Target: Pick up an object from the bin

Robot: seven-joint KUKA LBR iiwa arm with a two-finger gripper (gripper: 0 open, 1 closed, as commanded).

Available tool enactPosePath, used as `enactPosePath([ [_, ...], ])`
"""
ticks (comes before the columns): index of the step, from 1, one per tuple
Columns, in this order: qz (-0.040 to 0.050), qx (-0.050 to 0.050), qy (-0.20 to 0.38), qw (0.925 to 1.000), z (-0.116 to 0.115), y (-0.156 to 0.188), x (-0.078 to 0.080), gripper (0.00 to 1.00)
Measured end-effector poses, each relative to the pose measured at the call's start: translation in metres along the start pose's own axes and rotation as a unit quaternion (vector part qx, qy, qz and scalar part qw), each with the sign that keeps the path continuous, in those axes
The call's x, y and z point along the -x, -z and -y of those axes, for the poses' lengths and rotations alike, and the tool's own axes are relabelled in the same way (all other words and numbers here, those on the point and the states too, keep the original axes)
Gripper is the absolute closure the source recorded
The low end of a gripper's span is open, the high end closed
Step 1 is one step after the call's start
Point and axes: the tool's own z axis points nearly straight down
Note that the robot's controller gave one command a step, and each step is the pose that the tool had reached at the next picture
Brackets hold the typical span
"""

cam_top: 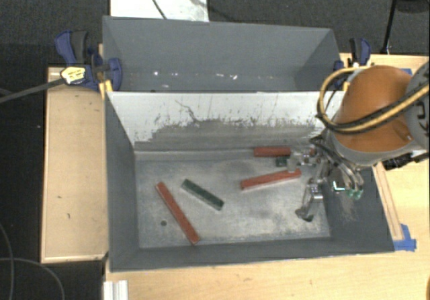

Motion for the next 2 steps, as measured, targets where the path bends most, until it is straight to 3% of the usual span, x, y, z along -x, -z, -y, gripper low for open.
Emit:
enactPosePath([
  [1,0.0038,0.000,0.001,1.0000,0.000,0.004,0.002,0.00],
  [2,0.0085,-0.001,0.001,1.0000,-0.014,-0.036,0.011,0.00],
])
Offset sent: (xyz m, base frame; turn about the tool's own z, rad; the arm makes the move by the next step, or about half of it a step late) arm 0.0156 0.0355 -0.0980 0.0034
